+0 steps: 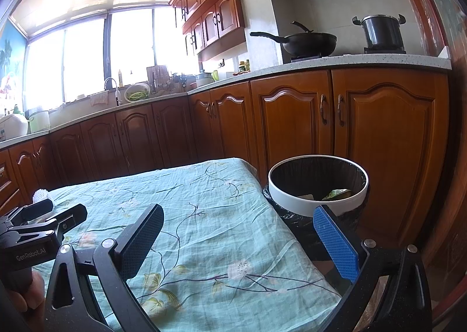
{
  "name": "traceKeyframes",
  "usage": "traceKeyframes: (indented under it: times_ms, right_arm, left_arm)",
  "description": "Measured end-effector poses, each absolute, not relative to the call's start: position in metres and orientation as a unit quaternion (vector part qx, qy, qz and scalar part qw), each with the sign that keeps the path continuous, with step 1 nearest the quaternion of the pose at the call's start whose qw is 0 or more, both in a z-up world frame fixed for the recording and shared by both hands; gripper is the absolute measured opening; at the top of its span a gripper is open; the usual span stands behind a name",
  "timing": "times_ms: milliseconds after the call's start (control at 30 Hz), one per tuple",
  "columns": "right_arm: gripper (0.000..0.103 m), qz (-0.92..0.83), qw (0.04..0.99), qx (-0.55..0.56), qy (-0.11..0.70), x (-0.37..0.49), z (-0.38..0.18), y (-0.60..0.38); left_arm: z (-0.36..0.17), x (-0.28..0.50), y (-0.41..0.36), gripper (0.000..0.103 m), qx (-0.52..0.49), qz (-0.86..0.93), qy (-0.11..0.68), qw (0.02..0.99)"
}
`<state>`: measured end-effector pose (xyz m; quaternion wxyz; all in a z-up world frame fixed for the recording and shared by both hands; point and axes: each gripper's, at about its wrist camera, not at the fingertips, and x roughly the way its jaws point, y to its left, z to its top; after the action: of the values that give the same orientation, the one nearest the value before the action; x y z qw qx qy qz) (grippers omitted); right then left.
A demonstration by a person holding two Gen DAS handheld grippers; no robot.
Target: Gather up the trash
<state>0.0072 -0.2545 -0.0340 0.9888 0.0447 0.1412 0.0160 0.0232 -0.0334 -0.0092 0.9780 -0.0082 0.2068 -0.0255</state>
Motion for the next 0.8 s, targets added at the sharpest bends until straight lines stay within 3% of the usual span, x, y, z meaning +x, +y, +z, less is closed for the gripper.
traceKeyframes:
  times_ms: [800]
  right_arm:
    - [0.103,0.015,0.988,0.051,0.145,0.0086,-0.0358,-0.256]
  left_arm:
    - [-0.014,0.026,-0.032,0.103,-0.005,-0.029,0.21,0.977]
